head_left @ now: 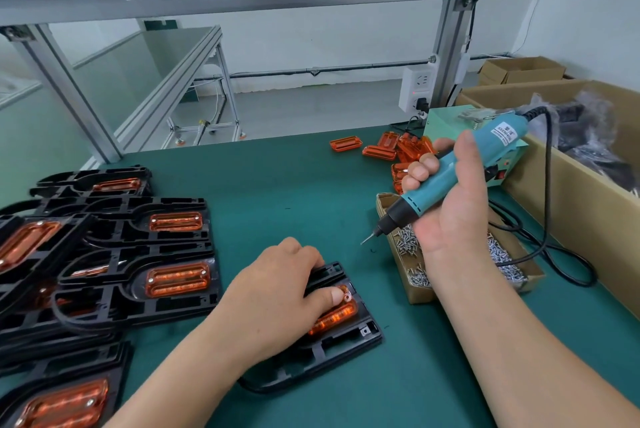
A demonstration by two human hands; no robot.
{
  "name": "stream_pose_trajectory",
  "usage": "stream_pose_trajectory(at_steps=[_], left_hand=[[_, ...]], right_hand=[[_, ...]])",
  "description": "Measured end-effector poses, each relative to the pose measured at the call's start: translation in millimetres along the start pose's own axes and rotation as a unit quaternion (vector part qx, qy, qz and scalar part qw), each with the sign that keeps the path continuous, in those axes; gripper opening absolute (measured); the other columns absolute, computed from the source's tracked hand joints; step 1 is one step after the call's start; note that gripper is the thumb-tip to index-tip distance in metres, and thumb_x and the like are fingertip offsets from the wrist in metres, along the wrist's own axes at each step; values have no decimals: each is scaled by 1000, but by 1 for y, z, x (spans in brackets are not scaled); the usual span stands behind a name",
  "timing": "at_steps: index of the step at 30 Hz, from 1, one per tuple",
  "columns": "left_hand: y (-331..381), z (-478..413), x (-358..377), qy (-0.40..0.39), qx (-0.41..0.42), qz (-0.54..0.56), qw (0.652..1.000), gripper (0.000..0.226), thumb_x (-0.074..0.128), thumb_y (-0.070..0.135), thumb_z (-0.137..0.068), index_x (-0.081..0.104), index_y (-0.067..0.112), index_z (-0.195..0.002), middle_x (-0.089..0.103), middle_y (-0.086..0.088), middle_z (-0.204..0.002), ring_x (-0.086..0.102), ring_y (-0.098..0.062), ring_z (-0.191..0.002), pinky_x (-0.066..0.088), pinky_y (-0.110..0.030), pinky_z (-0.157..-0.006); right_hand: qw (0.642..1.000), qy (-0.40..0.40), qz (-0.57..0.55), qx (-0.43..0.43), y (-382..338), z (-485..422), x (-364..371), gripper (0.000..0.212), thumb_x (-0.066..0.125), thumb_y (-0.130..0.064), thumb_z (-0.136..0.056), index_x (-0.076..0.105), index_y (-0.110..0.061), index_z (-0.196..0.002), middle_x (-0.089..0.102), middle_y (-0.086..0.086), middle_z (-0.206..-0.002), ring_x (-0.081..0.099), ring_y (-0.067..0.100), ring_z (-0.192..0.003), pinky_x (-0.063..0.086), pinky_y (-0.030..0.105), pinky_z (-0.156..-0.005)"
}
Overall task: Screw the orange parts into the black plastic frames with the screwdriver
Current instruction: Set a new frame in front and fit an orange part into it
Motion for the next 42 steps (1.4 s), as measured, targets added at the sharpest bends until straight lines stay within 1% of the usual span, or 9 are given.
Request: stream_pose_trajectory(at_steps=[7, 12, 16, 20, 22, 24, 27, 33, 42], left_hand=[[-6, -3, 2, -21, -46, 48, 998, 39, 64, 73, -83, 52, 41, -102, 57, 21, -100, 55, 0, -96, 50, -30, -86], [-7, 3, 3, -38, -58, 117, 991, 43, 59, 79, -73, 48, 48, -99, 65, 20, -92, 61, 2, -84, 49, -27, -72], [-14, 4, -5, -48, -67, 183, 980, 51, 59, 83, -64, 47, 52, -103, 70, 14, -103, 66, -1, -96, 56, -35, -91], [-13, 4, -8, -72, -35, 312, 947, 44, 81, 56, -74, 64, 38, -110, 78, 2, -106, 74, -20, -100, 57, -48, -97], [-6, 4, -9, -79, -6, 335, 939, 33, 84, 44, -81, 69, 32, -108, 79, 0, -101, 76, -22, -93, 60, -42, -90], [-1, 4, -9, -63, 10, 326, 943, 27, 83, 42, -82, 70, 32, -103, 79, 5, -96, 76, -14, -86, 59, -33, -82], [0, 1, -6, -39, 3, 289, 957, 31, 81, 47, -79, 70, 33, -105, 77, 7, -90, 73, -12, -78, 60, -35, -75], [-5, -4, 4, -43, -17, 215, 975, 30, 76, 55, -74, 69, 42, -101, 70, 11, -88, 68, -8, -77, 60, -44, -80], [8, -4, 10, -69, 26, 128, 989, 43, 75, 68, -73, 60, 67, -114, 46, 22, -98, 54, 1, -88, 53, -32, -77]], right_hand=[[1000, -7, 6, 1, 1, 1, 1, 28, 62, -42, -105, 60, -17, -94, 49, -1, -74, 49, 12, -62, 45, 25, -58], [1000, -1, 2, 1, 1, -1, 0, 28, 61, -42, -105, 60, -17, -93, 48, -1, -73, 49, 12, -60, 45, 24, -57], [1000, 1, -7, -2, -1, -2, -2, 29, 63, -43, -104, 62, -17, -92, 49, -2, -73, 50, 12, -61, 46, 24, -57], [1000, 3, -10, -3, -1, -1, -3, 30, 64, -44, -103, 63, -16, -91, 50, -1, -73, 51, 12, -61, 47, 25, -57], [1000, 7, -11, -3, -1, -1, -2, 30, 64, -44, -103, 63, -16, -92, 50, -1, -73, 51, 12, -60, 47, 24, -56], [1000, 10, -9, -5, -1, 0, -2, 30, 64, -43, -103, 63, -16, -91, 51, -1, -72, 52, 11, -59, 48, 23, -54], [1000, 13, -5, -10, -4, 0, -1, 29, 63, -43, -104, 64, -17, -90, 52, -2, -71, 53, 11, -58, 48, 22, -53], [1000, 9, -7, -10, -4, 2, -1, 29, 64, -42, -104, 63, -16, -91, 51, -1, -73, 52, 12, -61, 48, 24, -57], [999, 26, -26, -34, -18, -7, -12, 29, 66, -43, -103, 60, -16, -94, 49, -2, -74, 51, 12, -63, 47, 24, -58]])
Point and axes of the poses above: each hand's wrist, its own z-axis away from the middle knuckle, its own x-axis out of the palm, y = z × x, the point moved 9 cm from there along -z, towards the middle knuckle
